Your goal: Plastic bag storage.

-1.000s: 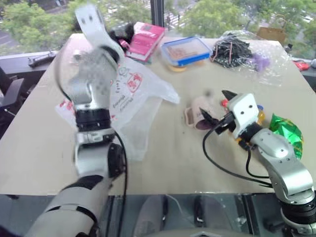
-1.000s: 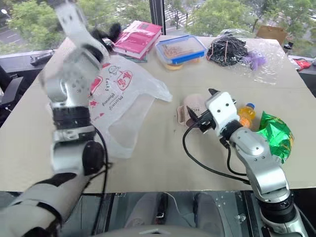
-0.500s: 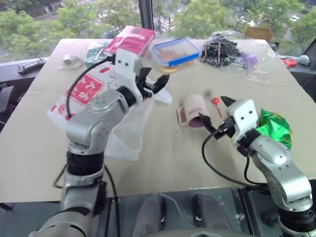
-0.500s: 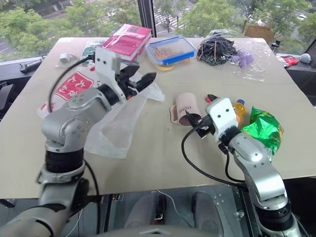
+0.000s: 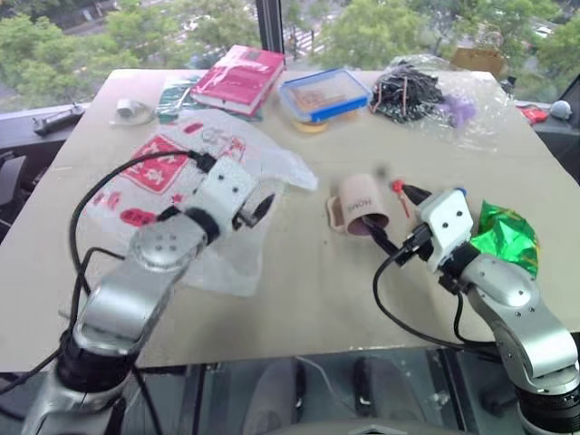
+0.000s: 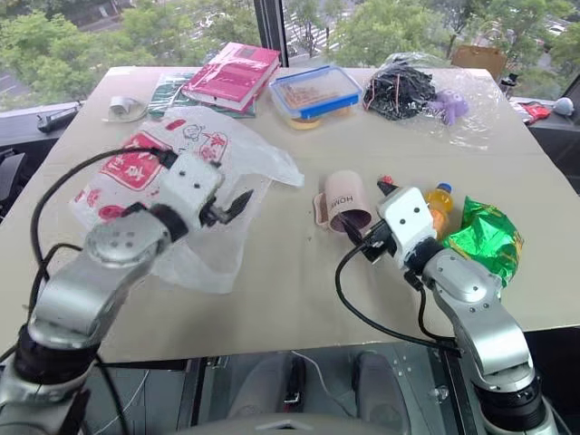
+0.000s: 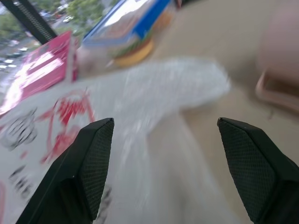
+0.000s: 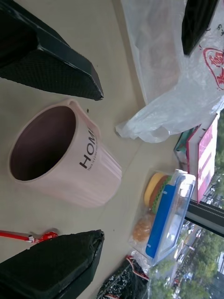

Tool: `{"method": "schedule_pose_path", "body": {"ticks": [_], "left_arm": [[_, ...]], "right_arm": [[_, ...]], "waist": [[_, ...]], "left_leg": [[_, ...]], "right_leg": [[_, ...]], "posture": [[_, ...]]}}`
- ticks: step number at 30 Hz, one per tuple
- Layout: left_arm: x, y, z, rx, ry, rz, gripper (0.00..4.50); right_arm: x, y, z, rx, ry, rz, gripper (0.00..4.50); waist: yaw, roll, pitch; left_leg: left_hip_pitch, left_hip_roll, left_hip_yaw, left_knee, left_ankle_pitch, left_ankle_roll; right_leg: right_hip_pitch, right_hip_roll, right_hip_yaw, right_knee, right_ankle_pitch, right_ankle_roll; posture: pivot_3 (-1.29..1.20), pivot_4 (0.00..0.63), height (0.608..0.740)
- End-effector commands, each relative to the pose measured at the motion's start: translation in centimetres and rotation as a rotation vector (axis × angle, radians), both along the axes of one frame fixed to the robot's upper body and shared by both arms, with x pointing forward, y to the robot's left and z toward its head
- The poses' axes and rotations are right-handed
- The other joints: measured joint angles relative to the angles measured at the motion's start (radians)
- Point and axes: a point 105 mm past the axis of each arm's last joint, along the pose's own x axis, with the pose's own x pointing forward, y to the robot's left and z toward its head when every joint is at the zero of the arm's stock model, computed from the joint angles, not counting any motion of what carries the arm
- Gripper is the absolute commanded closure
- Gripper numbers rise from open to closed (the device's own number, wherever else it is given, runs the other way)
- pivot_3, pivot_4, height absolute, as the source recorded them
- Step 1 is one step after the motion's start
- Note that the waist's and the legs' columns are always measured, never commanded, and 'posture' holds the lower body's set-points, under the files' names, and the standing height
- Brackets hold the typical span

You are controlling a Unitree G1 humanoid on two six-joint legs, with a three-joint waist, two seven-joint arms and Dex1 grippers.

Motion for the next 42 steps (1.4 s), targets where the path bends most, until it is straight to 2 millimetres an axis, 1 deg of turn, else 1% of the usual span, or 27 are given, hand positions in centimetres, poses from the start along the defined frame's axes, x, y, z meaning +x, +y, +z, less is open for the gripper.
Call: {"method": "schedule_pose_path", "body": {"ticks": [1, 2, 3, 7, 12, 15, 18, 21, 23, 27, 28, 29, 31, 32, 33, 34, 35, 36, 40, 41, 42], "left_arm": [[-1.0, 0.6, 0.8, 0.095, -0.082, 0.030, 0.79], [-1.1, 0.9, 0.4, 0.100, -0.069, 0.047, 0.79], [-1.3, 1.2, 0.0, 0.124, -0.063, 0.059, 0.79], [-1.3, 2.9, -1.8, 0.224, -0.029, 0.140, 0.79], [-0.6, 3.4, -2.6, 0.290, -0.018, 0.164, 0.79], [-0.1, 3.6, -3.0, 0.317, -0.010, 0.182, 0.79], [0.2, 3.5, -3.6, 0.346, 0.007, 0.176, 0.79], [0.6, 2.8, -3.7, 0.341, 0.011, 0.158, 0.79], [0.8, 2.7, -3.7, 0.346, 0.011, 0.157, 0.79], [1.5, 3.4, -3.7, 0.427, -0.022, 0.192, 0.79], [1.7, 3.6, -3.6, 0.443, -0.034, 0.203, 1.32], [1.8, 3.8, -3.5, 0.455, -0.043, 0.211, 1.64], [2.1, 4.2, -3.5, 0.481, -0.049, 0.219, 2.46], [2.3, 4.5, -3.5, 0.495, -0.051, 0.223, 2.93], [2.5, 4.8, -3.5, 0.509, -0.055, 0.227, 3.60], [2.7, 5.1, -3.4, 0.517, -0.066, 0.233, 3.88], [2.8, 5.3, -3.1, 0.519, -0.079, 0.236, 4.31], [3.0, 5.3, -2.8, 0.518, -0.096, 0.236, 4.44], [3.7, 5.3, -1.3, 0.499, -0.165, 0.217, 4.44], [3.9, 4.9, -0.6, 0.444, -0.187, 0.199, 4.44], [4.1, 4.7, 0.5, 0.348, -0.196, 0.193, 4.44]], "right_arm": [[-0.4, 0.2, 1.3, 0.007, -0.055, 0.036, 0.00], [-0.6, 0.3, 1.3, 0.002, -0.054, 0.052, 0.00], [-0.8, 0.4, 1.3, -0.001, -0.052, 0.074, 0.00], [-2.4, 1.2, 1.8, -0.025, -0.068, 0.197, 0.00], [-3.6, 1.6, 2.0, -0.069, -0.074, 0.280, 0.00], [-4.4, 1.3, 1.9, -0.098, -0.056, 0.310, 0.00], [-5.6, 0.7, 1.3, -0.149, -0.021, 0.344, 0.00], [-6.4, -0.2, 0.8, -0.200, 0.014, 0.362, 0.00], [-6.7, -0.5, 0.8, -0.211, 0.023, 0.366, 0.00], [-6.6, -0.8, 0.6, -0.222, 0.020, 0.345, 0.00], [-6.6, -0.8, 0.7, -0.219, 0.019, 0.342, 0.00], [-6.6, -0.7, 0.7, -0.216, 0.018, 0.341, 0.00], [-6.6, -0.7, 0.6, -0.215, 0.016, 0.339, 0.00], [-6.6, -0.6, 0.6, -0.215, 0.016, 0.338, 0.00], [-6.6, -0.6, 0.5, -0.215, 0.016, 0.338, 0.00], [-6.6, -0.6, 0.5, -0.216, 0.016, 0.337, 0.00], [-6.6, -0.6, 0.4, -0.216, 0.016, 0.336, 0.00], [-6.5, -0.6, 0.4, -0.218, 0.016, 0.334, 0.00], [-6.2, -0.5, 0.2, -0.219, 0.012, 0.328, 0.00], [-6.2, -0.4, 0.1, -0.216, 0.010, 0.327, 0.00], [-6.0, -0.3, 0.0, -0.216, 0.007, 0.325, 0.00]], "waist": [[0.003, 0.000, 0.000], [0.006, 0.000, 0.000], [0.009, 0.000, 0.000], [0.015, 0.001, 0.001], [0.019, 0.001, 0.001], [0.019, 0.001, 0.001], [0.020, 0.001, 0.001], [0.020, 0.001, 0.000], [0.019, 0.001, 0.000], [0.018, 0.000, 0.000], [0.018, 0.000, 0.000], [0.019, 0.000, 0.000], [0.019, 0.000, 0.000], [0.020, 0.000, 0.000], [0.020, 0.000, 0.000], [0.020, 0.000, 0.000], [0.020, 0.000, 0.000], [0.020, 0.000, 0.000], [0.020, 0.000, 0.000], [0.020, 0.000, 0.000], [0.020, 0.000, 0.000]], "left_leg": [[0.000, 0.000, 0.000, 0.000, 0.000, 0.000], [0.000, 0.000, 0.000, 0.000, 0.000, 0.000], [0.000, 0.000, 0.000, 0.000, 0.000, 0.000], [0.000, 0.000, 0.000, 0.000, -0.001, 0.001], [0.000, 0.000, -0.001, 0.000, -0.002, 0.003], [0.000, 0.000, -0.001, 0.000, -0.002, 0.004], [0.000, 0.000, -0.001, 0.000, -0.002, 0.004], [-0.001, 0.000, -0.001, 0.000, -0.003, 0.005], [-0.001, 0.000, -0.001, 0.000, -0.003, 0.005], [0.000, 0.000, 0.000, 0.000, -0.003, 0.005], [0.000, 0.000, 0.000, 0.000, -0.003, 0.005], [0.000, 0.000, 0.000, 0.000, -0.003, 0.005], [0.000, 0.000, 0.000, 0.000, -0.003, 0.005], [0.000, 0.000, 0.000, 0.000, -0.003, 0.005], [-0.001, 0.000, -0.001, 0.000, -0.003, 0.005], [-0.001, 0.000, -0.001, 0.000, -0.003, 0.005], [0.000, 0.000, -0.001, 0.000, -0.003, 0.005], [0.000, 0.000, -0.001, 0.000, -0.003, 0.005], [-0.001, 0.000, -0.001, 0.000, -0.003, 0.005], [-0.001, 0.000, -0.001, 0.000, -0.003, 0.005], [-0.001, 0.000, -0.001, 0.000, -0.003, 0.005]], "right_leg": [[0.000, 0.000, 0.000, 0.000, 0.000, 0.000], [0.000, 0.000, -0.001, 0.000, 0.000, 0.000], [0.000, 0.000, -0.001, 0.000, -0.002, -0.004], [0.000, 0.000, -0.001, 0.000, -0.002, -0.004], [0.000, -0.001, -0.001, 0.000, -0.002, -0.004], [0.000, -0.001, -0.001, 0.000, -0.002, -0.004], [0.000, -0.001, -0.002, 0.000, -0.002, -0.004], [0.000, -0.002, -0.002, 0.000, -0.002, -0.004], [0.000, -0.002, -0.002, 0.000, -0.002, -0.004], [0.000, -0.002, -0.002, 0.000, -0.002, -0.004], [0.000, -0.002, -0.002, 0.000, -0.002, -0.004], [0.000, -0.002, -0.002, 0.000, -0.002, -0.004], [0.000, -0.002, -0.002, 0.000, -0.002, -0.004], [0.000, -0.002, -0.002, 0.000, -0.002, -0.004], [0.000, -0.002, -0.002, 0.000, -0.002, -0.004], [0.000, -0.003, -0.002, 0.000, -0.002, -0.004], [0.000, -0.003, -0.002, 0.000, -0.002, -0.004], [0.000, -0.003, -0.002, 0.000, -0.002, -0.004], [0.000, -0.003, -0.002, 0.000, -0.002, -0.004], [0.000, -0.003, -0.002, 0.000, -0.002, -0.004], [0.000, -0.003, -0.002, 0.000, -0.002, -0.004]], "posture": [[0.00, 0.150, 0.740], [0.00, 0.150, 0.740], [0.00, 0.150, 0.740], [0.00, 0.150, 0.740], [0.00, 0.150, 0.740], [0.00, 0.150, 0.740], [0.00, 0.150, 0.740], [0.00, 0.150, 0.740], [0.00, 0.150, 0.740], [0.00, 0.150, 0.740], [0.00, 0.150, 0.740], [0.00, 0.150, 0.740], [0.00, 0.150, 0.740], [0.00, 0.150, 0.740], [0.00, 0.150, 0.740], [0.00, 0.150, 0.740], [0.00, 0.150, 0.740], [0.00, 0.150, 0.740], [0.00, 0.150, 0.740], [0.00, 0.150, 0.740], [0.00, 0.150, 0.740]]}}
